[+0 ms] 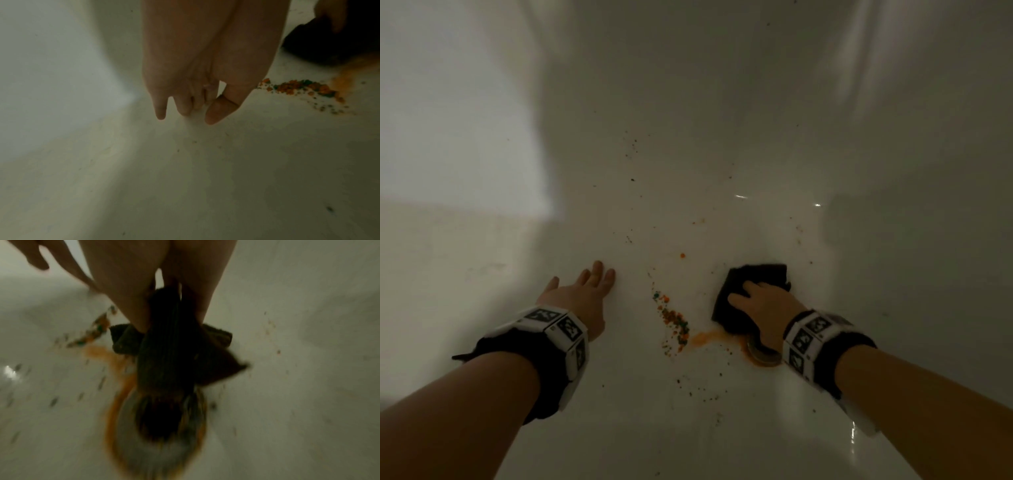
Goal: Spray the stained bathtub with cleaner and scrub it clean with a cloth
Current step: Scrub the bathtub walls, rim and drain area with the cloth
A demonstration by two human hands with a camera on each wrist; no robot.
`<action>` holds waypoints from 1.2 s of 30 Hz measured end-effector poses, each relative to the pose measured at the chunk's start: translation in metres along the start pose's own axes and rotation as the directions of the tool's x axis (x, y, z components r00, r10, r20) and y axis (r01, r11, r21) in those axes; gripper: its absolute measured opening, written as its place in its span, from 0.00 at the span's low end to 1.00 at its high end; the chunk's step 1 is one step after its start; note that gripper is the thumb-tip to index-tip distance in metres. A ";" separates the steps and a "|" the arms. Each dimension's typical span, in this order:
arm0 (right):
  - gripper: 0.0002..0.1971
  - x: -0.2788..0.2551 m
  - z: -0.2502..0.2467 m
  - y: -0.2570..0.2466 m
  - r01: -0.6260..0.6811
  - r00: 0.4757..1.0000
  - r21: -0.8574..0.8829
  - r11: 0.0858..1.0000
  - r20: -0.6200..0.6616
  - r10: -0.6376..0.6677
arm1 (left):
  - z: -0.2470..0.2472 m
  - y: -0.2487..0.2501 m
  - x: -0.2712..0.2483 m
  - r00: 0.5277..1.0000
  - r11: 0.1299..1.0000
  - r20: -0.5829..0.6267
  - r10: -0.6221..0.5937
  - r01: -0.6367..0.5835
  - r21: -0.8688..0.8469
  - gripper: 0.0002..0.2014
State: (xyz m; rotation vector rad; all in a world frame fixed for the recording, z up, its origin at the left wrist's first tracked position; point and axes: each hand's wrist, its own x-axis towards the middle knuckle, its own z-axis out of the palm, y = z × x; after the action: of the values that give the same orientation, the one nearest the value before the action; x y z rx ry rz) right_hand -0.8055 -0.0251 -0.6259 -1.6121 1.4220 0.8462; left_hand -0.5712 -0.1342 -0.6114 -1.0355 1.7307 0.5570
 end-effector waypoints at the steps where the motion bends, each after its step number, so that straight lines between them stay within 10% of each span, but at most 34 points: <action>1: 0.34 -0.003 0.001 -0.002 0.019 1.000 0.005 1.000 -0.002 -0.019 | 0.000 0.001 0.000 1.000 1.000 -0.001 0.000 0.000 0.000 0.38; 4: 0.27 -0.008 -0.018 -0.004 0.078 0.899 0.056 0.995 -0.436 -0.046 | 0.003 0.000 -0.001 1.000 1.000 -0.004 0.012 -0.012 -0.020 0.38; 7: 0.15 -0.007 -0.067 0.004 0.023 0.472 0.069 0.997 -0.880 0.050 | 0.004 -0.003 0.001 1.000 0.999 -0.006 0.026 -0.027 -0.030 0.38; 9: 0.16 -0.008 -0.114 0.011 -0.063 0.312 0.099 0.993 -0.943 0.114 | 0.004 -0.003 0.002 0.999 0.999 -0.004 0.036 -0.036 -0.030 0.38; 11: 0.21 0.000 -0.146 0.020 -0.209 0.268 0.040 0.977 -0.958 0.097 | 0.004 -0.004 0.002 0.999 0.999 -0.016 0.040 -0.040 -0.026 0.38; 15: 0.29 0.020 -0.154 0.012 -0.267 0.593 -0.100 0.959 -0.801 0.081 | 0.005 -0.005 0.004 0.998 0.998 -0.039 0.049 -0.050 -0.037 0.38; 18: 0.38 0.035 -0.128 0.004 -0.271 0.874 0.013 0.962 -0.416 0.252 | 0.006 -0.006 0.003 0.998 0.998 -0.046 0.053 -0.055 -0.035 0.38; 28: 0.23 0.015 -0.078 -0.020 -0.011 0.976 0.055 0.998 -0.217 0.022 | 0.006 -0.004 0.005 0.998 0.997 -0.051 0.049 -0.051 -0.050 0.39; 30: 0.24 0.015 -0.094 -0.030 0.047 0.824 0.005 0.999 -0.566 -0.036 | 0.008 -0.005 0.004 0.997 0.996 -0.052 0.049 -0.052 -0.068 0.38; 32: 0.24 0.013 -0.127 -0.037 0.143 0.521 -0.042 0.989 -0.846 -0.111 | 0.008 -0.005 0.004 0.997 0.996 -0.049 0.059 -0.062 -0.070 0.37; 36: 0.16 0.006 -0.231 -0.074 -0.079 0.004 -0.306 0.949 -0.952 -0.307 | 0.007 -0.006 0.006 0.997 0.996 -0.045 0.067 -0.070 -0.054 0.36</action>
State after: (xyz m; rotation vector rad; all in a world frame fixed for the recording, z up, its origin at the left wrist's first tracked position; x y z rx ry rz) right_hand -0.7382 -0.2307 -0.5173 -2.7673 2.0434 -0.6030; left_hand -0.5628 -0.1344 -0.6186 -1.0366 1.8029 0.6331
